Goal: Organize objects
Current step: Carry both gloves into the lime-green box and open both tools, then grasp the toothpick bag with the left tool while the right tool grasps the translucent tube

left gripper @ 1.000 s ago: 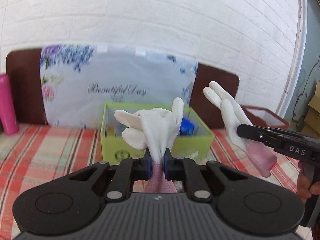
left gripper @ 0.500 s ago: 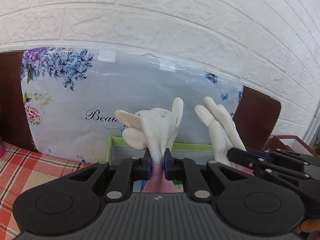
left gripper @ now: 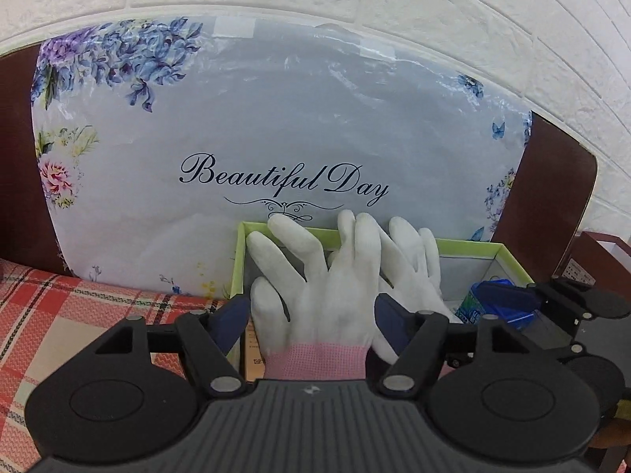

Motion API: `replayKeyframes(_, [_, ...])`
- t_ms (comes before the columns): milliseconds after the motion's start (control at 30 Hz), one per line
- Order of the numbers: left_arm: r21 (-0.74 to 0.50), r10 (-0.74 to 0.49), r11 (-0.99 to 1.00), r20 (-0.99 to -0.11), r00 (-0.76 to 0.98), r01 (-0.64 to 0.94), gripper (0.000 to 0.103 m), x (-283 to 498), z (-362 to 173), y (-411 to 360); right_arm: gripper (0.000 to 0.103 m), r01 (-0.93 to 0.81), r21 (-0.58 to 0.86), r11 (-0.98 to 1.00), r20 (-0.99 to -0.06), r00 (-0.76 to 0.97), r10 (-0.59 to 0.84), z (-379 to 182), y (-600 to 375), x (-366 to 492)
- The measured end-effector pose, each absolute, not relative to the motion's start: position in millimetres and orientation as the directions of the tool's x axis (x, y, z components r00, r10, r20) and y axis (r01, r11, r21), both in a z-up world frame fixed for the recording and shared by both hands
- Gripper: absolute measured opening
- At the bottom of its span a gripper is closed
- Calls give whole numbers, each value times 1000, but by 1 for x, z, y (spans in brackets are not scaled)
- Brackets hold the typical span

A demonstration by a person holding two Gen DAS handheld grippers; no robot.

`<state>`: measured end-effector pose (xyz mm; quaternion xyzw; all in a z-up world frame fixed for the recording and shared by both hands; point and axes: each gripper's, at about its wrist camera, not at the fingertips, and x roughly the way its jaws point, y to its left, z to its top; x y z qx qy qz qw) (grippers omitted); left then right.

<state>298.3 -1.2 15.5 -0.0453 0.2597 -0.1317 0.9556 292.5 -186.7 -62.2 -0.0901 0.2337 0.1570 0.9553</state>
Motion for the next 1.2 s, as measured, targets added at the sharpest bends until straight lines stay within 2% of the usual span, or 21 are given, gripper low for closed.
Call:
replayKeyframes(67, [-154,-266,964,-468,843,219,73,290,23,1,76,-327,-91,941,-445,858,256,-52,-191,285])
replayKeyframes(133, [-154,-259,965,-450,855,211,74,277,34,1,90,-304,-59,951,-401,880,256,-38,-199,271])
replayKeyframes(167, [-155,-259,965,-441,860,211,74,268,40,1,93,-296,-40,954,-378,889,259,-31,-203,263])
replayKeyframes(233, [-152,-245,968,-444,862,197,80,249,52,-1,103,-284,0,959,-332,904,268,-17,-215,242])
replayKeyframes(367, [-136,-218,975,-468,857,174,83,209,61,-13,103,-246,49,968,-293,923,249,5,-231,204])
replayKeyframes(467, [-139,-230,973,-485,844,185,84,178,53,-20,103,-197,55,979,-322,924,204,8,-241,170])
replayKeyframes(733, [-147,-203,979,-641,740,140,84,132,2,-31,103,-121,119,986,-424,891,161,-25,-257,89])
replayKeyframes(1067, [-153,-192,981,-696,692,119,84,94,-27,-20,103,-52,103,993,-556,825,100,-75,-253,36])
replayKeyframes(1200, [-173,-202,979,-712,672,111,84,86,-38,-10,103,-76,126,989,-592,794,136,-92,-236,32])
